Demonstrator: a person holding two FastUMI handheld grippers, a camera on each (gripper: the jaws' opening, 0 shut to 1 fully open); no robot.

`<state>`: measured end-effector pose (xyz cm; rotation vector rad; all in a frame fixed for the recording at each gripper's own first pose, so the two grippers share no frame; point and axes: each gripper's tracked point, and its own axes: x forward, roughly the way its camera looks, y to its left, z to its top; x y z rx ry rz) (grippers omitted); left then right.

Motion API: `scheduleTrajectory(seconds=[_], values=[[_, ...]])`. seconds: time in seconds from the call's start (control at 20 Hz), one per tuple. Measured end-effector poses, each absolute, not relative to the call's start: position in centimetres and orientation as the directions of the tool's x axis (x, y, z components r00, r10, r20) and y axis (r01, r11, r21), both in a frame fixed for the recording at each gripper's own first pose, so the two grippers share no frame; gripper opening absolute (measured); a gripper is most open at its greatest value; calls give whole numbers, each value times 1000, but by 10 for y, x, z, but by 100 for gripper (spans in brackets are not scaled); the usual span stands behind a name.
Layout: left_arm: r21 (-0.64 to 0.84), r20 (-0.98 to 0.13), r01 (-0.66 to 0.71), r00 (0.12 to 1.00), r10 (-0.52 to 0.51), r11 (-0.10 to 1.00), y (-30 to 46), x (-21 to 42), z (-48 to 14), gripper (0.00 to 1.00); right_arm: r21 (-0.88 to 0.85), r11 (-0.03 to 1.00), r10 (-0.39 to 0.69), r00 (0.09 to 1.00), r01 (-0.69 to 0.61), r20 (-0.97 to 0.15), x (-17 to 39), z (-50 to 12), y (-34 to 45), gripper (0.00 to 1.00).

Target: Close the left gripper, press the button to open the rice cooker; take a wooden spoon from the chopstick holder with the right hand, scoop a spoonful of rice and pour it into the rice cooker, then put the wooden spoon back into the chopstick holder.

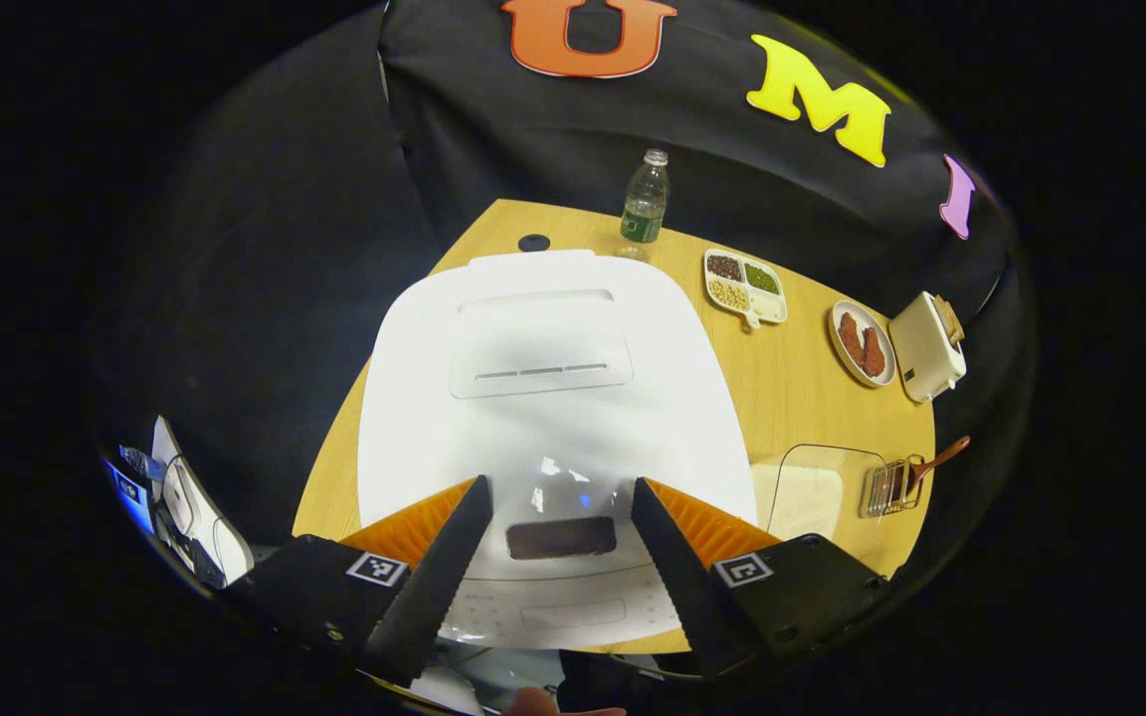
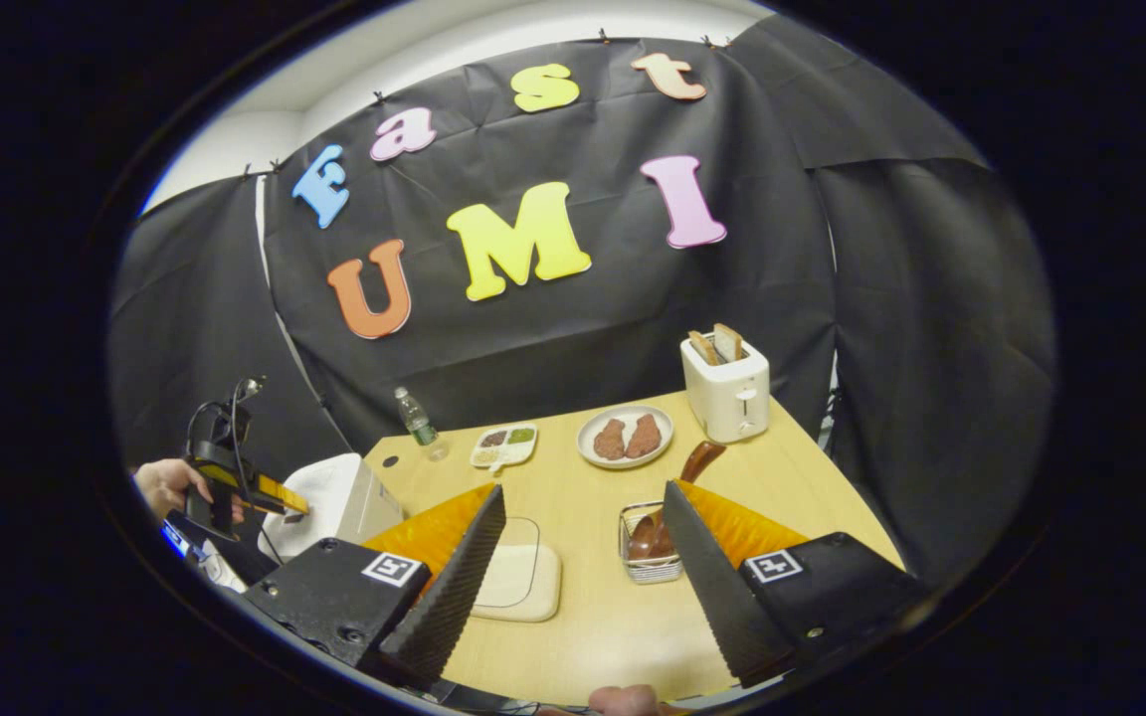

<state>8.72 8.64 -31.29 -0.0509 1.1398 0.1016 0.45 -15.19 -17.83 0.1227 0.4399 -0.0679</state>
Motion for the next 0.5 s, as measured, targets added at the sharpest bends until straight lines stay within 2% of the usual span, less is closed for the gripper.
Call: scheduleTrajectory(seconds=[0.25, 0.5], values=[[-5, -838, -132, 542, 68, 991, 88, 89, -313, 99, 130, 989, -5, 889, 73, -458, 10, -194, -152, 100], [24, -797, -178, 590, 126, 984, 89, 95, -312, 95, 151, 988, 53, 887, 18, -459, 28, -189, -151, 100]])
